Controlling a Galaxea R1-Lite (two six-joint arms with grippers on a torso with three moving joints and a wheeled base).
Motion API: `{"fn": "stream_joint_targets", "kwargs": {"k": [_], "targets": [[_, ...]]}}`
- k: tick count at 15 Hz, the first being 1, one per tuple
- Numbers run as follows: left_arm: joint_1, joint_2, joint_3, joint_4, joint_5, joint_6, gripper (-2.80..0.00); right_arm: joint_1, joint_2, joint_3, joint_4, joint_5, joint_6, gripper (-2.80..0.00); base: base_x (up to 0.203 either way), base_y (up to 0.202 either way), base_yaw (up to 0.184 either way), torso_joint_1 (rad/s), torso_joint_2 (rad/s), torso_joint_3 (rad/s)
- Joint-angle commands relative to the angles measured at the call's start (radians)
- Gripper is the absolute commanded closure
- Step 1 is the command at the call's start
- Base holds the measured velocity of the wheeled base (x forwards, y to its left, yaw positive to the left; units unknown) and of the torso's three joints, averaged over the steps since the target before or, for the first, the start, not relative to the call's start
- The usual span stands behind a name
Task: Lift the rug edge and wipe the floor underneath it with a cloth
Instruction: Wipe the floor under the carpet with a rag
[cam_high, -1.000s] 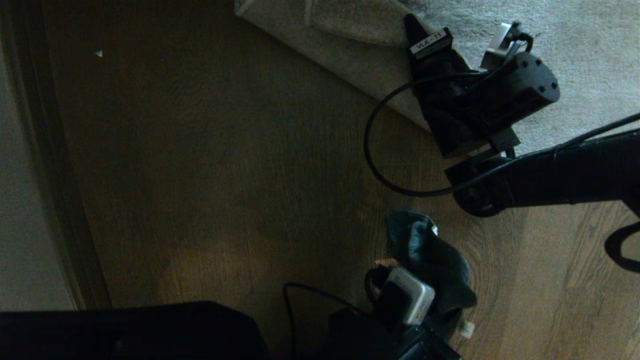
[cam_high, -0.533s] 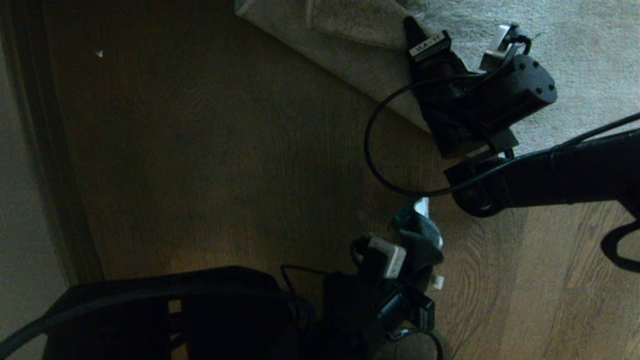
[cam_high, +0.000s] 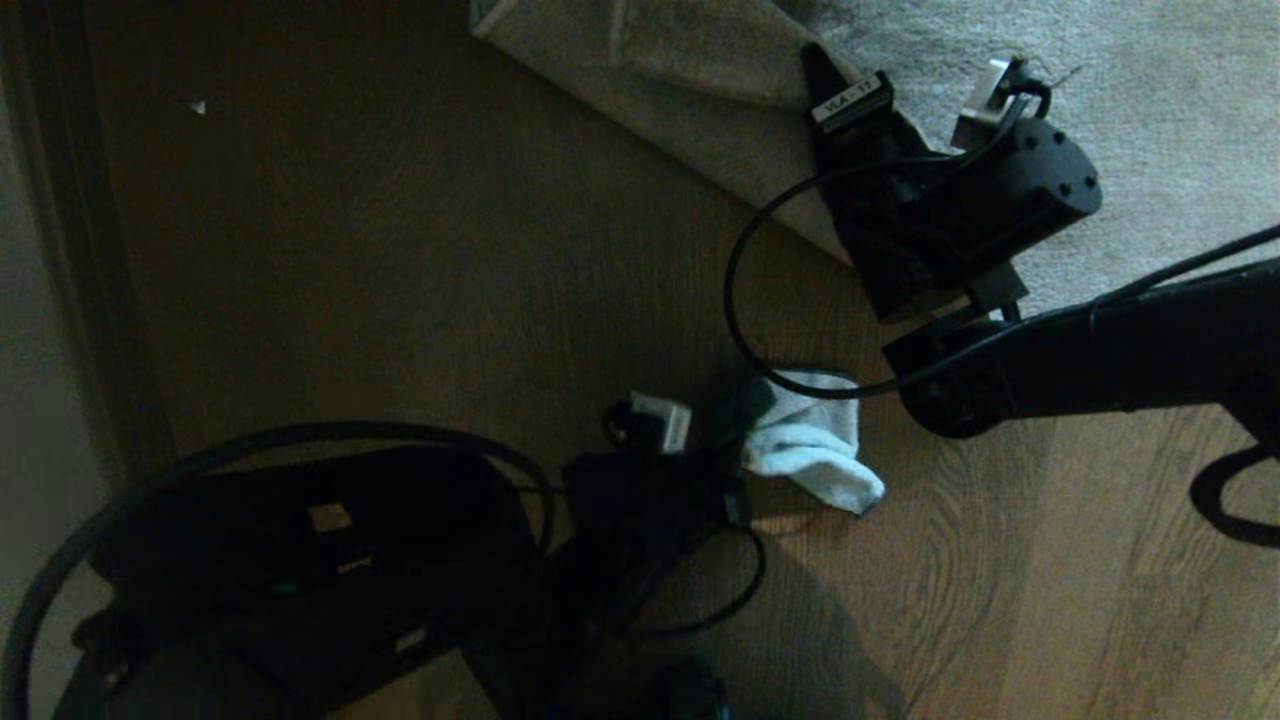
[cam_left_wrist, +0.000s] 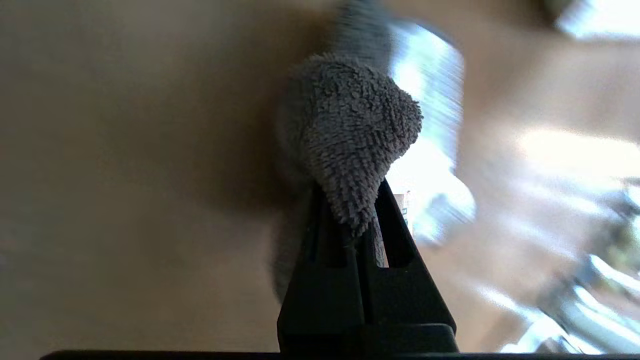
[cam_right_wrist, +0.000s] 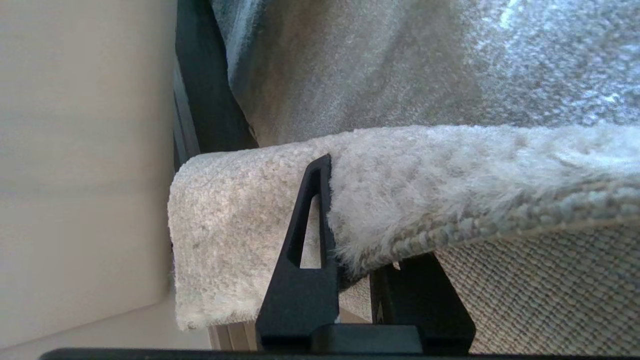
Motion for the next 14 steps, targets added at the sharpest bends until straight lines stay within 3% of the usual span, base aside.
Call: {"fn": "stream_joint_targets", "kwargs": {"k": [1,9,14], "targets": [[0.06,-0.035,0.001,-0.028,0.001,-0.002,0.0,0.002,0.004,0.001,-0.007,-0.001,0.004,0.0,0.0,0.0,0.0,0.0,0.0,0.0],[0.24,-0.182,0.009,-0.024,-0.002,0.0,0.0,0.003,0.006,-0.002,-0.027,0.002,0.007,0.0,0.0,0.0,0.0,0.0,0.0,0.0],[0.247,-0.291,0.013,-0.02,-0.003,0.003,0.0,0.004,0.006,0.001,-0.029,0.001,0.004,0.0,0.0,0.0,0.0,0.0,0.0,0.0]]}}
